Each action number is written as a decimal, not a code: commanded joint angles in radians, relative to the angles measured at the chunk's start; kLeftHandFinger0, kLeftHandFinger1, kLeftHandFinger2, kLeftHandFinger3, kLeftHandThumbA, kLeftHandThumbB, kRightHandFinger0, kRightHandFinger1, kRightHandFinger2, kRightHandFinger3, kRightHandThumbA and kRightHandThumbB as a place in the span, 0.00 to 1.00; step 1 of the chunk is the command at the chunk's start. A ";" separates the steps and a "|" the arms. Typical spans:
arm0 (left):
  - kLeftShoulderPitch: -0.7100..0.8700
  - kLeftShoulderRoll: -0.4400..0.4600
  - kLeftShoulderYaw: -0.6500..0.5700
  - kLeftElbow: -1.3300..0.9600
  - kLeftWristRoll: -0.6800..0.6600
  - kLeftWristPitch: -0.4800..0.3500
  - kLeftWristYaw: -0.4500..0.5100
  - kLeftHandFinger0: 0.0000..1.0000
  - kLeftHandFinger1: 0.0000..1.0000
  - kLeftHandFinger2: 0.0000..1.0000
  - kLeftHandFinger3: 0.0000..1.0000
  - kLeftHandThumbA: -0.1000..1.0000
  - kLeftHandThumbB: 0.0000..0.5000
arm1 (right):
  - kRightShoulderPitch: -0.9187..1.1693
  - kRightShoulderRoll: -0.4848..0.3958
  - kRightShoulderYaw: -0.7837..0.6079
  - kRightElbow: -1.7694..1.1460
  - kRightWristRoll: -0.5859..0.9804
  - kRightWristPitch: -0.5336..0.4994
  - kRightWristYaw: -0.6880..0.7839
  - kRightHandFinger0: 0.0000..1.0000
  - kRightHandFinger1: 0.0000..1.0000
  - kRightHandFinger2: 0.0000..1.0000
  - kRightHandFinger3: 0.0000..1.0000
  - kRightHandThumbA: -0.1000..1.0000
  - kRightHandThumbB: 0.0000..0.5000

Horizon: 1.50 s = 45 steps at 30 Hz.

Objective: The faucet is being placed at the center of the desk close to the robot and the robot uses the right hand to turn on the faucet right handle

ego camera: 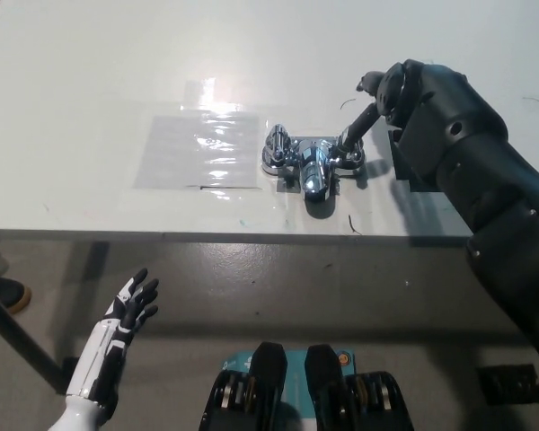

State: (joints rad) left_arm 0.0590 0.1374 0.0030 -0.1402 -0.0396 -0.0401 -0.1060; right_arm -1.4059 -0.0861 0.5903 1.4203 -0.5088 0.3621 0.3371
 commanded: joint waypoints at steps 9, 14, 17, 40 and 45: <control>-0.014 0.009 0.004 -0.030 -0.002 -0.004 -0.005 1.00 1.00 1.00 1.00 0.95 0.47 | -0.065 -0.034 0.080 0.013 -0.060 -0.024 0.191 1.00 1.00 1.00 1.00 1.00 0.52; -0.017 0.010 0.006 -0.028 -0.001 -0.010 -0.004 1.00 1.00 1.00 1.00 0.96 0.46 | -0.082 -0.037 0.130 0.019 -0.086 -0.044 0.259 1.00 1.00 1.00 1.00 1.00 0.51; -0.017 0.010 0.006 -0.030 -0.003 -0.008 -0.006 1.00 1.00 1.00 1.00 0.96 0.45 | -0.089 -0.039 0.130 0.021 -0.080 -0.030 0.274 1.00 1.00 1.00 1.00 1.00 0.50; -0.022 0.009 0.004 -0.034 0.001 0.001 -0.005 1.00 1.00 1.00 1.00 0.95 0.46 | -0.048 -0.043 0.069 -0.010 -0.081 0.048 -0.108 1.00 1.00 1.00 1.00 0.76 0.75; -0.022 0.009 0.006 -0.036 -0.006 0.002 -0.006 1.00 1.00 1.00 1.00 0.95 0.47 | -0.046 -0.045 0.082 -0.008 -0.093 0.039 -0.133 1.00 1.00 1.00 1.00 0.75 0.74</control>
State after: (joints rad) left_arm 0.0550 0.1377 0.0053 -0.1410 -0.0397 -0.0355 -0.1060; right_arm -1.4041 -0.0965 0.6723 1.4282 -0.5647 0.3580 0.3466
